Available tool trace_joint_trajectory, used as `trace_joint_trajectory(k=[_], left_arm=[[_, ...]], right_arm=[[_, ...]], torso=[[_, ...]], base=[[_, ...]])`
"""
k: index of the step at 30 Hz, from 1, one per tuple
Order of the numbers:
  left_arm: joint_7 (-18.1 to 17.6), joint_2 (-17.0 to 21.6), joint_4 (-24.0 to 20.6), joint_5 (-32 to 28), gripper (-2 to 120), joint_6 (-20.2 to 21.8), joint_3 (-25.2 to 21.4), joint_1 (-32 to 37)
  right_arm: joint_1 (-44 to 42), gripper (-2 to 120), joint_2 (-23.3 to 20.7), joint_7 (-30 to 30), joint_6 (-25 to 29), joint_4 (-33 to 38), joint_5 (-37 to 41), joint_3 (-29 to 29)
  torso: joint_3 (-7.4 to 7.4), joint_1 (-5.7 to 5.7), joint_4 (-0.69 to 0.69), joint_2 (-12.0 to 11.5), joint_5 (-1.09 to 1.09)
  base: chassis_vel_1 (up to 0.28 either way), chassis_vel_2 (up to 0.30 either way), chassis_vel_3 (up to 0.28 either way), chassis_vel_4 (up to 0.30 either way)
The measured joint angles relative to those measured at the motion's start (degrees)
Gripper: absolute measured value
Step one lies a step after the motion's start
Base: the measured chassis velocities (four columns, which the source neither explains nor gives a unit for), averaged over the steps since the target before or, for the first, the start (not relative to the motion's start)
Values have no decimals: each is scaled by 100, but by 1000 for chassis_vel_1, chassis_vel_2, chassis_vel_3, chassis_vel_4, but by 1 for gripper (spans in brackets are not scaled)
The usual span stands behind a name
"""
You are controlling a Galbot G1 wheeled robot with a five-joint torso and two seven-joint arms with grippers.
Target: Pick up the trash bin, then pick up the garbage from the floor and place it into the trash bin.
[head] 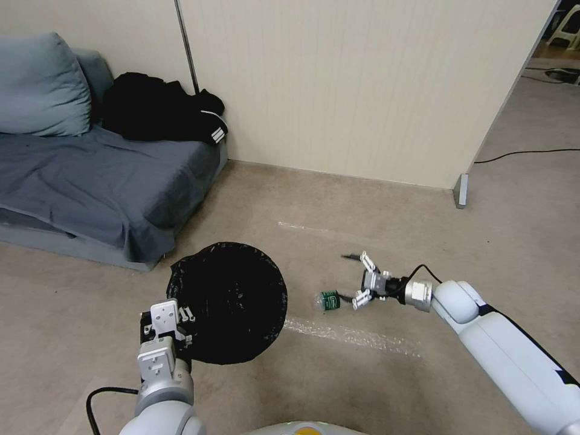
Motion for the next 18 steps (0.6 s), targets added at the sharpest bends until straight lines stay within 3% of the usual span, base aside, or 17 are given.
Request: trace_joint_trajectory(k=[9,18], left_arm=[[-16,-15,-2,5,1,0,20,44],[-25,-21,-45,76,1,-33,30,103]], right_arm=[[268,100,329,-196,409,-829,-353,-29],[755,100,1151,-271,767,-1867,-1124,144]], torso=[[0,0,-1,0,0],[0,0,1,0,0]], base=[[0,0,0,0],[0,0,0,0]])
